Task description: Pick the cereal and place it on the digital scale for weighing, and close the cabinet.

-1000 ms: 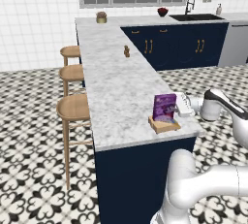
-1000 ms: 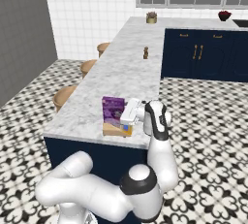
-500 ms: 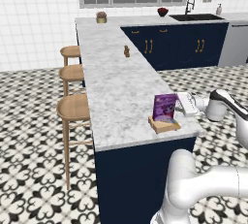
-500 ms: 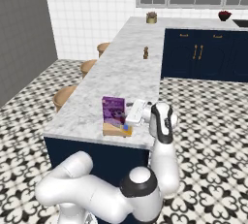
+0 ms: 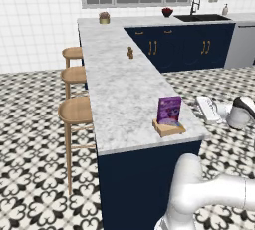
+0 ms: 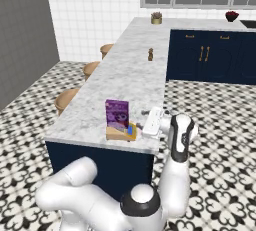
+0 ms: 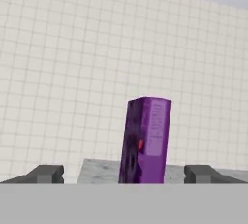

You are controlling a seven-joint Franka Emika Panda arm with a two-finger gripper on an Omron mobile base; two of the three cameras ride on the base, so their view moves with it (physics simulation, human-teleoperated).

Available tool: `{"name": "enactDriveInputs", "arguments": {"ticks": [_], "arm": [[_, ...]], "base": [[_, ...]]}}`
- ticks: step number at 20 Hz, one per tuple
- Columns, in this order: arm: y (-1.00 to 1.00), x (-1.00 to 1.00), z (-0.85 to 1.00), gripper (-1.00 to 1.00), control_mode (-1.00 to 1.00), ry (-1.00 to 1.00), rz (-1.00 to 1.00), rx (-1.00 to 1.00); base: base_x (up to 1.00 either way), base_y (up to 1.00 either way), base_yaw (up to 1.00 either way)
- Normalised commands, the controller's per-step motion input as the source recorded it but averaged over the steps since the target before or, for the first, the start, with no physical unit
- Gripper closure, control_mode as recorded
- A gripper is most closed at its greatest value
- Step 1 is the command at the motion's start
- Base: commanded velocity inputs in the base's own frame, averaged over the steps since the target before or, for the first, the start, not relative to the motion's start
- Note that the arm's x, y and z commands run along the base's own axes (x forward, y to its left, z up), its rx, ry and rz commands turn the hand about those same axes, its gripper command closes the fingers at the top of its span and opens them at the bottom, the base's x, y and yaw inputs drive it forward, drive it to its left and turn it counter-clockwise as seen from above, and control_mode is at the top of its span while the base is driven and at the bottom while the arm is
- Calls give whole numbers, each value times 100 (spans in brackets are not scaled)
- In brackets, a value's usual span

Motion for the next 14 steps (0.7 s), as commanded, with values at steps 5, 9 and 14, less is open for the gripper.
{"name": "enactDriveInputs", "arguments": {"ticks": [5, 9, 14], "arm": [[15, -98, 76, -100, -100, -28, -18, 0], [39, -79, 100, -100, -100, -4, -28, 0], [69, -43, 100, -100, -100, 21, -31, 3]], "base": [[0, 0, 0], [0, 0, 0], [0, 0, 0]]}}
